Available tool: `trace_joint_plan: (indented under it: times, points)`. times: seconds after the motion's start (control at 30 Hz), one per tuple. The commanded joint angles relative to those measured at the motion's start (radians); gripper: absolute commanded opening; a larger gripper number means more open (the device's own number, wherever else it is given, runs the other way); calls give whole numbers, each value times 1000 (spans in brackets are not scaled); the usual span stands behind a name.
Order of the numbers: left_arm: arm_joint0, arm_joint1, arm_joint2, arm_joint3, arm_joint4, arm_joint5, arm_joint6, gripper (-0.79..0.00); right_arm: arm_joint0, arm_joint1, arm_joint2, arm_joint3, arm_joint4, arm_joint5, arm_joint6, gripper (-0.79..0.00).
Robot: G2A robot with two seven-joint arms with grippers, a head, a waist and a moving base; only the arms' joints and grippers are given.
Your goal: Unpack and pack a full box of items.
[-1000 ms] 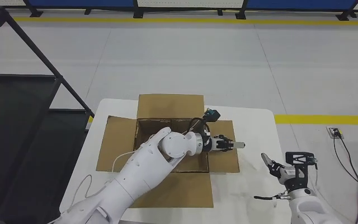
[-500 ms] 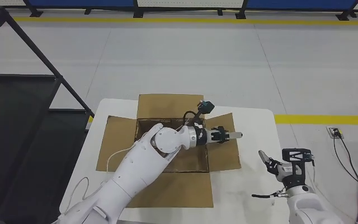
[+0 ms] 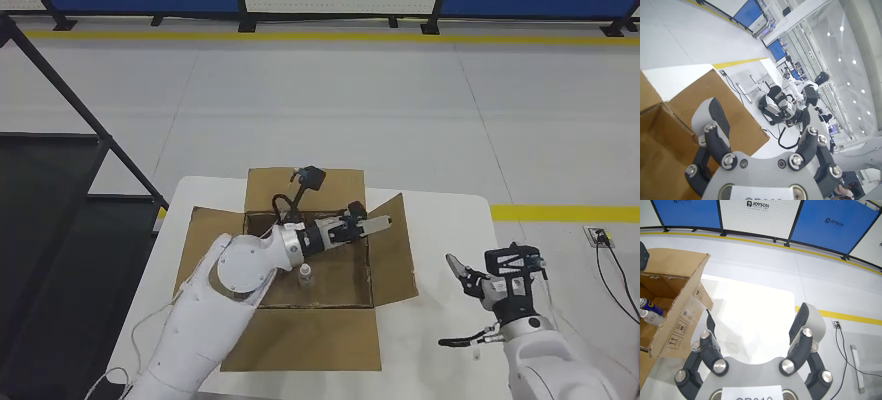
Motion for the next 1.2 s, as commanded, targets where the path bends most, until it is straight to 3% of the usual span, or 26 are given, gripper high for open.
trace_joint_plan:
  times: [0.0,0.23,0.4,0.57,0.7,0.9,1.17]
  points:
    - [80,17,-64,-87,24,6,14,0,24,1,-27,-11,-8,-27,16,0]
    - [339,63,-278,-330,67,-11,55,0,128,1,-148,-70,-75,-106,78,0]
    - [505,84,-420,-472,82,-23,81,0,227,-1,-264,-74,-64,-238,147,0]
    - [667,97,-554,-577,81,-38,123,0,416,-16,-421,52,13,-328,290,0]
    - [781,103,-647,-621,51,-62,151,0,584,-46,-561,200,48,-284,376,0]
    - [856,107,-670,-631,12,-79,135,0,813,-107,-713,452,171,-162,504,0]
    - [856,107,-670,-631,12,-79,135,0,813,-107,-713,452,171,-162,504,0]
